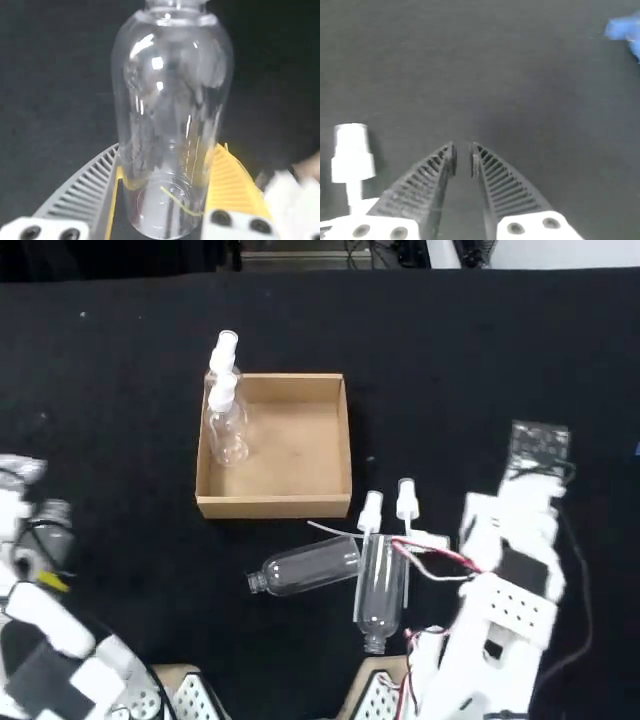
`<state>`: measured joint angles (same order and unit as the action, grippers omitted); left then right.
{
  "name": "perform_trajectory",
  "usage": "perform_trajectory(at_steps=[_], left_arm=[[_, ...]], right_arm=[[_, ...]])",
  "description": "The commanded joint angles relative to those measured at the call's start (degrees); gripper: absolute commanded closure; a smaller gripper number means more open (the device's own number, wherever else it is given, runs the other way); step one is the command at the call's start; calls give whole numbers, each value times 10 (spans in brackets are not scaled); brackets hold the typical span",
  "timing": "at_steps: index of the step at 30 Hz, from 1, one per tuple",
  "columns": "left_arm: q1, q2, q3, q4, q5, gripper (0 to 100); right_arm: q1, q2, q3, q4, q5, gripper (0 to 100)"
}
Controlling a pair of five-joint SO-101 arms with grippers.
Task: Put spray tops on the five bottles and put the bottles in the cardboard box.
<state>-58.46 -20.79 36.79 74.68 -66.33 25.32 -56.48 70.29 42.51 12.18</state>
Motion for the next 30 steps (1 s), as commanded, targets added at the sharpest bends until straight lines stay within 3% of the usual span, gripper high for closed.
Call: perform_trajectory(at_steps=[1, 6, 9, 13, 19, 26, 30], left_arm=[[-78, 72, -3, -139, 104, 817], [-128, 170, -66, -155, 111, 813], [-145, 217, -118, -144, 113, 754], [-147, 259, -196, -74, 115, 627], [-116, 289, -344, 22, 113, 650], [-58, 341, -383, 0, 116, 650], [-51, 367, -383, -55, 117, 650]], right_arm=[[-83, -10, -21, 2, -21, 953], [-143, -11, 22, -9, -33, 953], [-146, -11, 58, -46, -31, 954], [-145, -11, 93, -84, -30, 955], [-145, -11, 96, -84, -30, 955], [-146, -11, 106, -88, -30, 955], [-146, -11, 107, -88, -30, 955]])
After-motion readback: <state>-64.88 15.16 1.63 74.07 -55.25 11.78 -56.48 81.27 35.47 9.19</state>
